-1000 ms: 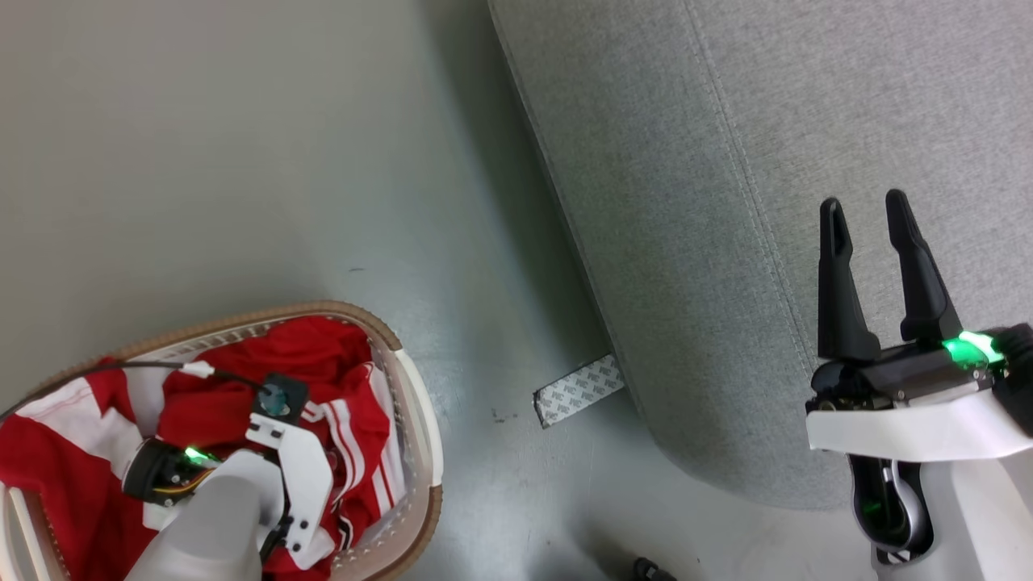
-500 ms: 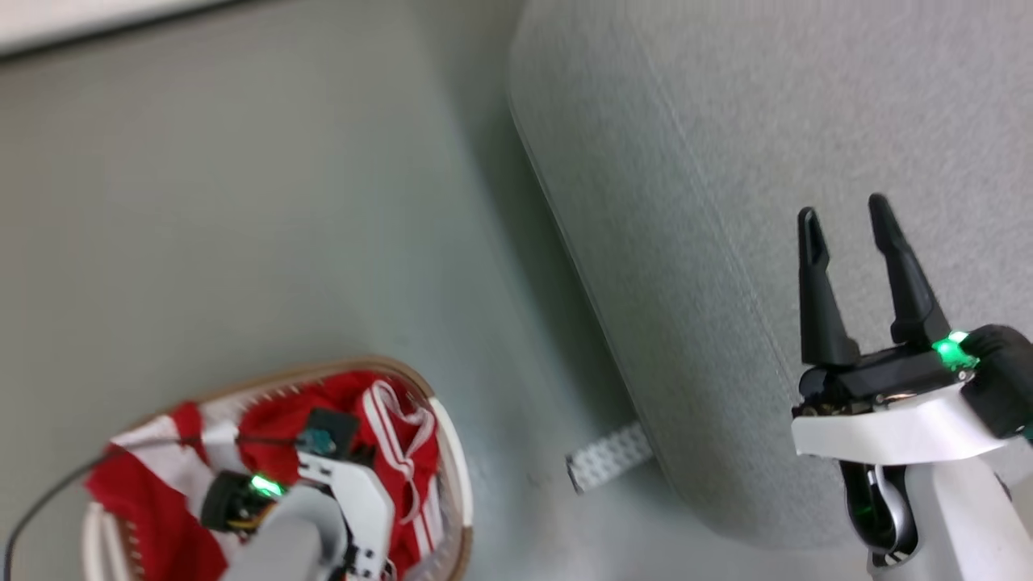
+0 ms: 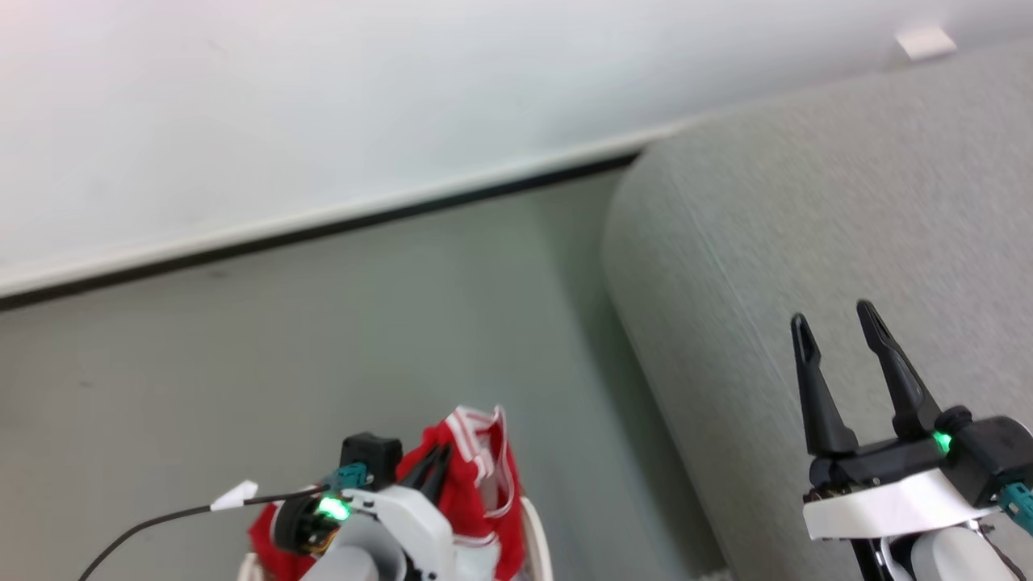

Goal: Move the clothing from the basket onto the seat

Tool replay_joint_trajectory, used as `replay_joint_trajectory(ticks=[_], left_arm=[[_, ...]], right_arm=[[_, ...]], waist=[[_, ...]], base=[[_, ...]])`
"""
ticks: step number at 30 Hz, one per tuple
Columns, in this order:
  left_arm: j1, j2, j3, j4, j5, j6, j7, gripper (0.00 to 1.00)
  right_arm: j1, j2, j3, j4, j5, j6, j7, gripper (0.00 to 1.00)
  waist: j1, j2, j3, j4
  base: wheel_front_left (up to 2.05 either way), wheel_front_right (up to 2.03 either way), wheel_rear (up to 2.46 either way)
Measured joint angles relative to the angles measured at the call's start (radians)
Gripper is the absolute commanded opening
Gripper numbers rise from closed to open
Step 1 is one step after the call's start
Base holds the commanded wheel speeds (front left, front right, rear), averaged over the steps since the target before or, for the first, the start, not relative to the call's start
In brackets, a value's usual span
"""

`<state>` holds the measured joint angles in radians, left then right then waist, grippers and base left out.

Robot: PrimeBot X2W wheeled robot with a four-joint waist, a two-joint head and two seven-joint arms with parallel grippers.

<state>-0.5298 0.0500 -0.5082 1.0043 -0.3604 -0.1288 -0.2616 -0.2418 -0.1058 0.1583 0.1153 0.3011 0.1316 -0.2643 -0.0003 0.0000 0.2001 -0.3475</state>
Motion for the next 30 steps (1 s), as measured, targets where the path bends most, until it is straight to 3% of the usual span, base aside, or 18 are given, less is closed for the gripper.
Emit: replay_joint_trajectory(ticks=[16,30], left_arm=[[0.033,0.049,0.019,-0.534,-0.044,0.01,0.007,0.0],[0.01,0.09,0.038,-0.788,-0.047,0.069,0.112,0.0]], right_arm=[[0.089,-0.015,0.011,0.013,-0.002,0.0,0.0,1.0],[0.09,-0.018,0.092,0.018,0.002,0.0,0.0,1.0]], waist=[[0.0,0.0,-0.212,0.206],[0.0002,0.0,-0.246,0.254]], base=[[0.0,0.0,0.0],[0.0,0.0,0.0]])
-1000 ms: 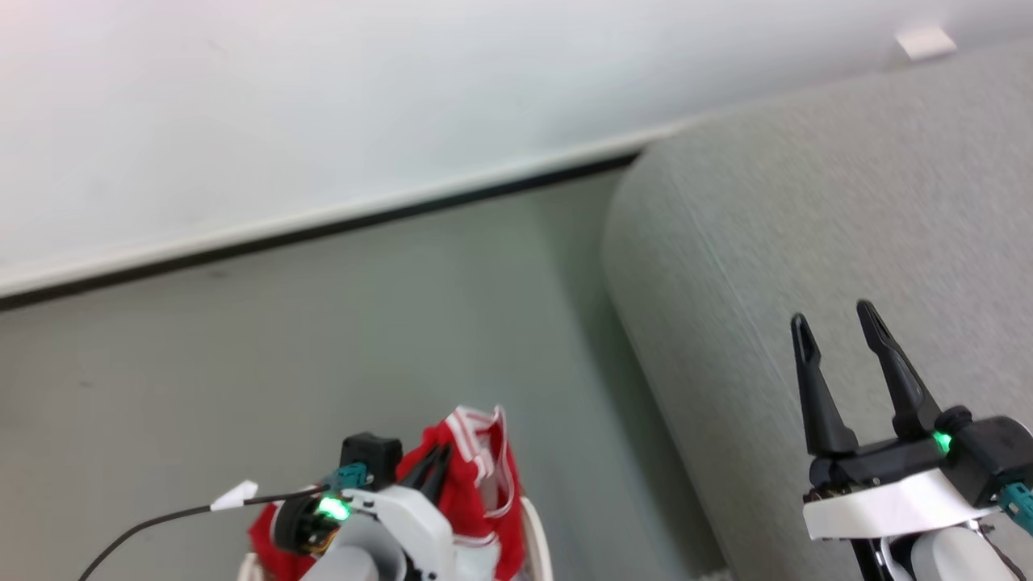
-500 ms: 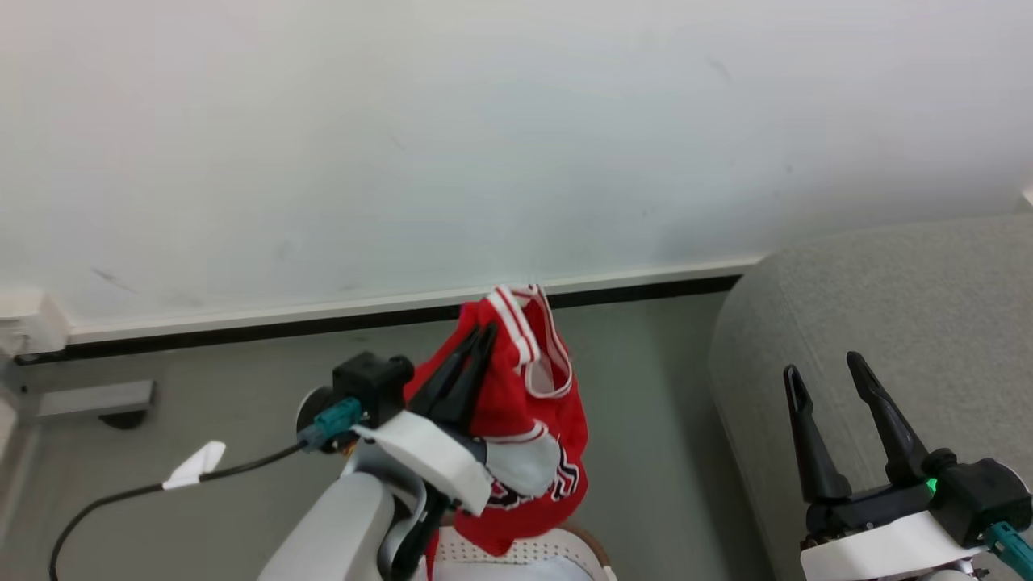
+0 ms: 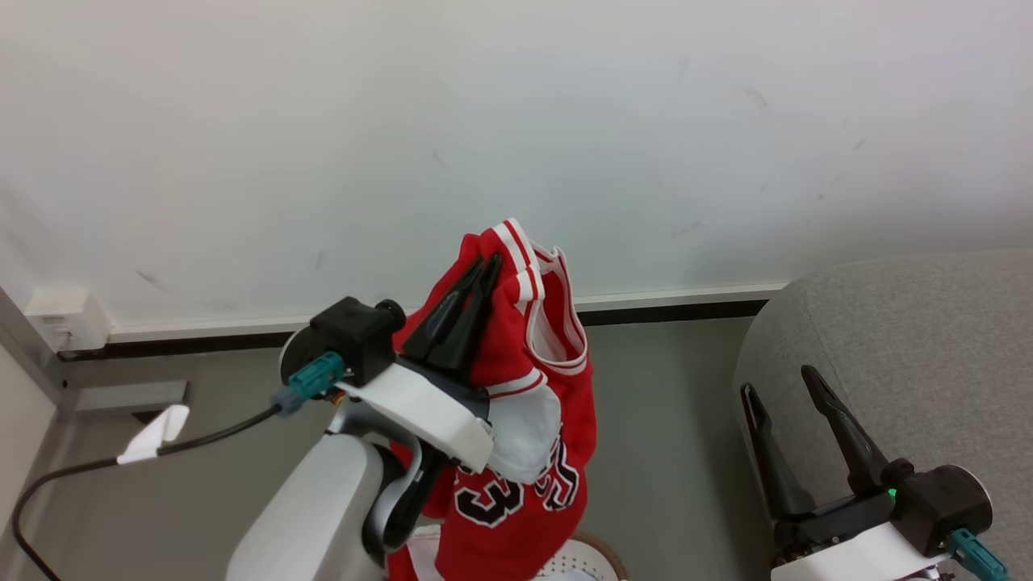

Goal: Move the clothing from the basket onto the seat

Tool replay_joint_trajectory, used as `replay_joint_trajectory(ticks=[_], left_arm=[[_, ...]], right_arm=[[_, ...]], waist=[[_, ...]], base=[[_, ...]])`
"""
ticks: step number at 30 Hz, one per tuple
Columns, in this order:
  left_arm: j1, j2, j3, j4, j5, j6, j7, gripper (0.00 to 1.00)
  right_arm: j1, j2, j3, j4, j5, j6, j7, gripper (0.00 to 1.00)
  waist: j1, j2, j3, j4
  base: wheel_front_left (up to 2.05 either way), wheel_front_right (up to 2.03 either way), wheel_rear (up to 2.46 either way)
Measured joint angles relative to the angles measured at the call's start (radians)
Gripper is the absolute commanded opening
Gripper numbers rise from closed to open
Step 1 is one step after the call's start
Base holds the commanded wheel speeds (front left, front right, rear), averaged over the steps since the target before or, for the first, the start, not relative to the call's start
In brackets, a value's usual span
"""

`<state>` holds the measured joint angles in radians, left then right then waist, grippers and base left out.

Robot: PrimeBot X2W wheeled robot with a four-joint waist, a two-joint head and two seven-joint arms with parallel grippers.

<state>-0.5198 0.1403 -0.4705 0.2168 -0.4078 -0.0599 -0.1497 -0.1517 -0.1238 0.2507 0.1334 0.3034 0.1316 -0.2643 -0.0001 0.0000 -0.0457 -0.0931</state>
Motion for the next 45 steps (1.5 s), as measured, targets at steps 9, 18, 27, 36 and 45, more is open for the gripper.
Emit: replay_joint_trajectory(ticks=[9,18,27,36,45], left_arm=[[0.01,0.004,-0.01,-0.038,-0.007,0.013,0.018,0.0],[0.007,-0.006,-0.041,-0.057,-0.025,0.007,0.043,0.0],[-0.01,-0.027,-0.103,-0.053,-0.022,-0.012,0.061,0.0],[-0.018,-0.057,-0.175,-0.072,-0.032,-0.027,0.08,0.0],[-0.018,-0.062,-0.196,-0.099,-0.052,-0.022,0.097,0.0]], right_arm=[[-0.013,-0.055,0.146,0.007,0.064,0.0,0.0,1.0],[-0.128,-0.134,0.42,0.094,0.139,0.0,0.0,1.0],[-0.245,-0.051,0.529,0.302,0.209,0.0,0.0,1.0],[-0.282,-0.005,0.554,0.45,0.27,0.0,0.0,1.0],[-0.298,0.006,0.464,0.439,0.271,0.0,0.0,0.0]], waist=[[0.0001,0.0,0.005,0.013],[0.0001,0.0,0.009,0.04],[0.0001,0.0,-0.002,0.109],[0.0001,0.0,-0.02,0.22],[0.0001,0.0,-0.025,0.3]], base=[[0.0,0.0,0.0],[0.0,0.0,0.0],[0.0,0.0,0.0],[0.0,0.0,0.0],[0.0,0.0,0.0]])
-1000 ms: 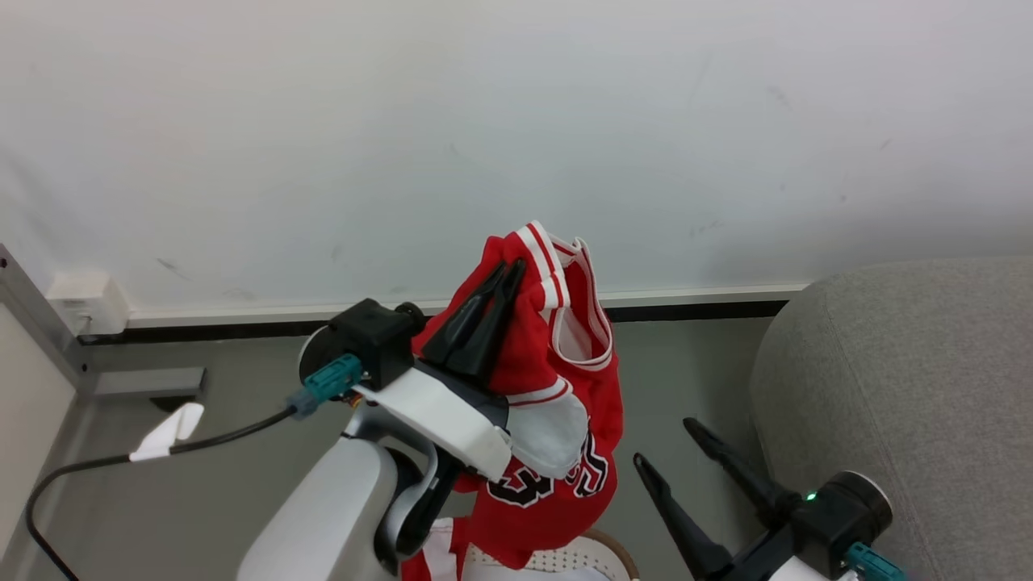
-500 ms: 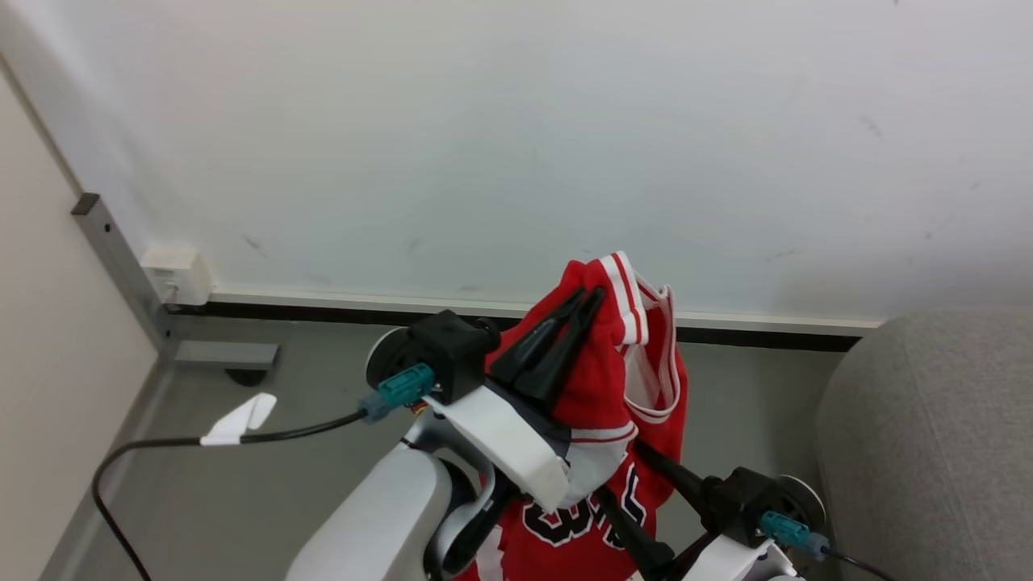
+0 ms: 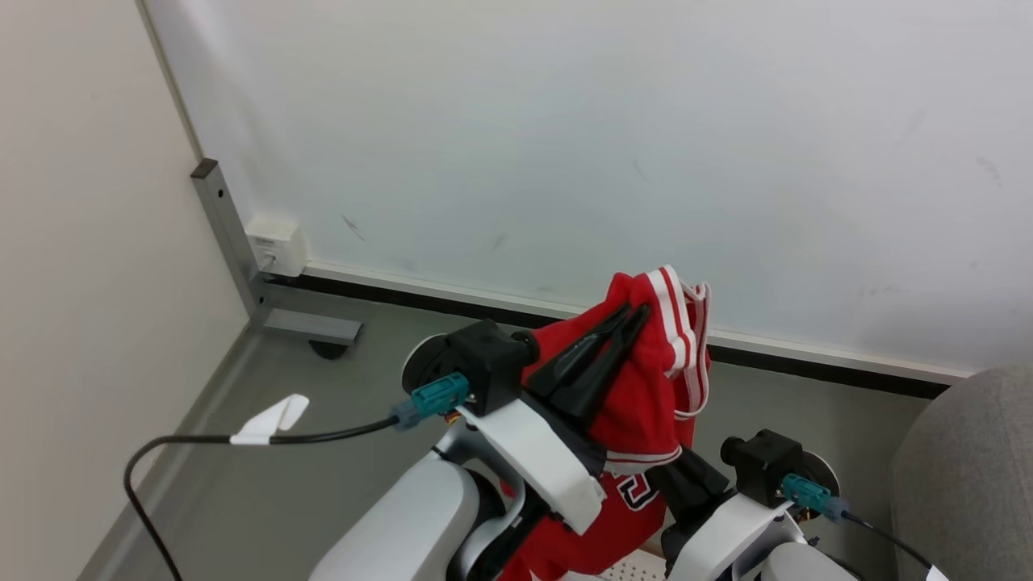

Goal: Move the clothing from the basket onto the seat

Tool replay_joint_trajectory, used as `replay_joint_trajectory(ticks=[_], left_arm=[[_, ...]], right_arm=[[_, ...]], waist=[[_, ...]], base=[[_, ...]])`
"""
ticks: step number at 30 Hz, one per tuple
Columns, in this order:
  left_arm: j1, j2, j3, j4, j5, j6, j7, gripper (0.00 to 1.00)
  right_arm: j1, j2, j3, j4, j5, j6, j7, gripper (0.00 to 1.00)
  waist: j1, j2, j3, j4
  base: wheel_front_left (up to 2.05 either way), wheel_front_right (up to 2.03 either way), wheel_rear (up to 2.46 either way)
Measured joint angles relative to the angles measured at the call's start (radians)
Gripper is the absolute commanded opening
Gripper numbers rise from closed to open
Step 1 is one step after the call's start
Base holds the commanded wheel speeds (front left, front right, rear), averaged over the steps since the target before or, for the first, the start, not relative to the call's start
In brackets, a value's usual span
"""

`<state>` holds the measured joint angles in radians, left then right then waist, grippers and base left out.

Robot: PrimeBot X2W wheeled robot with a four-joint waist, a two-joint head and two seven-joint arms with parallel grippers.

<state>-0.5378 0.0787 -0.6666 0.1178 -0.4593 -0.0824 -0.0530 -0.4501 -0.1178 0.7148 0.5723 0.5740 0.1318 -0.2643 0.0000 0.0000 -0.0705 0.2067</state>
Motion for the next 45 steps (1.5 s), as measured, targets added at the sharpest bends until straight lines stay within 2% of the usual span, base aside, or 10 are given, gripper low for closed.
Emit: replay_joint_trajectory(ticks=[12,14,15,16,17,28,40,45], left_arm=[[0.019,0.034,0.035,0.025,-0.009,0.032,-0.018,0.0],[0.031,0.04,0.04,0.035,-0.009,0.041,-0.032,0.36],[0.036,0.043,0.039,0.042,-0.008,0.045,-0.038,0.42],[0.042,0.044,0.04,0.048,-0.008,0.045,-0.045,0.63],[0.053,0.042,0.037,0.053,-0.008,0.048,-0.052,1.0],[0.118,0.055,0.005,0.086,0.0,0.044,-0.126,1.0],[0.116,0.041,-0.05,0.118,0.029,0.03,-0.169,1.0],[0.132,0.038,-0.045,0.14,0.04,0.043,-0.191,1.0]], right_arm=[[0.056,-0.005,-0.083,-0.127,-0.026,0.0,0.0,0.0],[0.069,-0.013,-0.111,-0.159,-0.032,0.0,0.0,0.0],[0.074,-0.017,-0.128,-0.178,-0.039,0.0,0.0,0.0],[0.084,-0.021,-0.146,-0.195,-0.044,0.0,0.0,0.0],[0.094,-0.025,-0.166,-0.212,-0.048,0.0,0.0,0.0],[0.12,-0.1,-0.345,-0.331,-0.115,0.0,0.0,0.0],[0.093,-0.193,-0.465,-0.424,-0.171,0.0,0.0,0.0],[0.115,-0.196,-0.517,-0.462,-0.179,0.0,0.0,0.0]], waist=[[0.0,0.0,0.009,-0.032],[0.0,0.0,0.01,-0.045],[0.0,0.0,0.011,-0.053],[0.0,0.0,0.011,-0.06],[0.0,0.0,0.012,-0.07],[0.0,0.0,0.032,-0.228],[0.0,0.0,0.067,-0.479],[0.0,0.0,0.086,-0.591]], base=[[0.0,0.0,0.0],[0.0,0.0,0.0],[0.0,0.0,0.0],[0.0,0.0,0.0],[0.0,0.0,0.0],[0.0,0.0,0.0],[0.0,0.0,0.0],[0.0,0.0,0.0]])
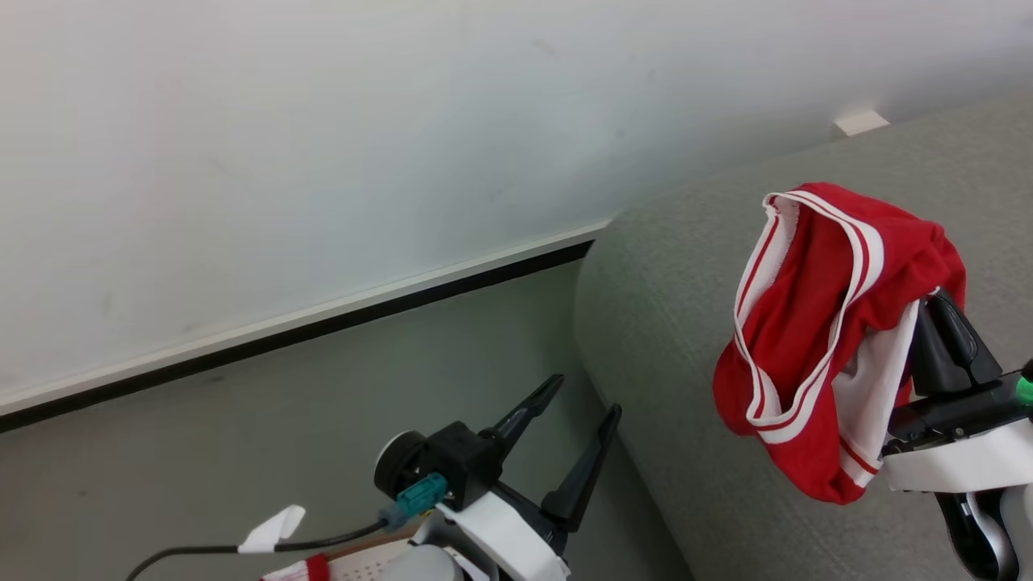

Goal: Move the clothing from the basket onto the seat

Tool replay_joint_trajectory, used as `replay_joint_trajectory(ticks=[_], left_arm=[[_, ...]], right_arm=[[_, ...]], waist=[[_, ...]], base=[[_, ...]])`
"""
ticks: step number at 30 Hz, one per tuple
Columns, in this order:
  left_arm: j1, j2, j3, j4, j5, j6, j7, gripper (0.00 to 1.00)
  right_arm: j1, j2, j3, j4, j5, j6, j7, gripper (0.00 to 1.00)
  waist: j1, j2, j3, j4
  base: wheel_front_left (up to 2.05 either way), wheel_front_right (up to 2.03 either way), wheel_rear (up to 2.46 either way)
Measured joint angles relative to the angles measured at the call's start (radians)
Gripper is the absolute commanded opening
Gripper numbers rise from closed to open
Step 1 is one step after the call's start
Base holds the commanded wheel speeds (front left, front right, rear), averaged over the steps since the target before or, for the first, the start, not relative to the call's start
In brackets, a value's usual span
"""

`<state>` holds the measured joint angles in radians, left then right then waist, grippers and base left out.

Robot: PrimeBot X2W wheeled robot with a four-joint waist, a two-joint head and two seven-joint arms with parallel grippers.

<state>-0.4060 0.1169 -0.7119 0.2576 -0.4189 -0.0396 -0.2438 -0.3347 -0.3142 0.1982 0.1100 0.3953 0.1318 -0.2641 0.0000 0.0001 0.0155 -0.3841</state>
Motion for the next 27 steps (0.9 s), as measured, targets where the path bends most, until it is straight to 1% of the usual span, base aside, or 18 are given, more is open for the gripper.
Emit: replay_joint_trajectory(ticks=[6,10,16,21,27], left_arm=[[0.004,-0.006,-0.003,0.006,0.027,-0.008,-0.014,1.0],[-0.008,-0.016,-0.013,0.03,0.045,-0.023,-0.018,1.0],[-0.03,-0.024,-0.01,0.053,0.061,-0.032,-0.019,1.0],[-0.05,-0.02,-0.002,0.06,0.088,-0.033,-0.019,1.0],[-0.133,-0.014,-0.019,0.063,0.122,-0.041,-0.011,1.0]], right_arm=[[0.037,0.018,-0.045,-0.026,-0.01,0.0,0.0,0.0],[0.052,0.015,-0.058,-0.037,-0.038,0.0,0.0,0.0],[0.036,0.008,-0.056,-0.035,-0.034,0.0,0.0,0.0],[-0.105,-0.009,-0.027,0.031,-0.008,0.0,0.0,0.0],[-0.312,-0.099,-0.069,0.116,0.072,0.0,0.0,0.0]], waist=[[0.0,0.0001,0.026,-0.118],[0.0001,0.0,0.065,-0.146],[0.0001,0.0,0.107,-0.159],[0.0001,0.0,0.155,-0.158],[0.0001,0.0,0.252,-0.114]], base=[[0.0,0.0,0.0],[0.0,0.0,0.0],[0.0,0.0,0.0],[0.0,0.0,0.0],[0.0,0.0,0.0]])
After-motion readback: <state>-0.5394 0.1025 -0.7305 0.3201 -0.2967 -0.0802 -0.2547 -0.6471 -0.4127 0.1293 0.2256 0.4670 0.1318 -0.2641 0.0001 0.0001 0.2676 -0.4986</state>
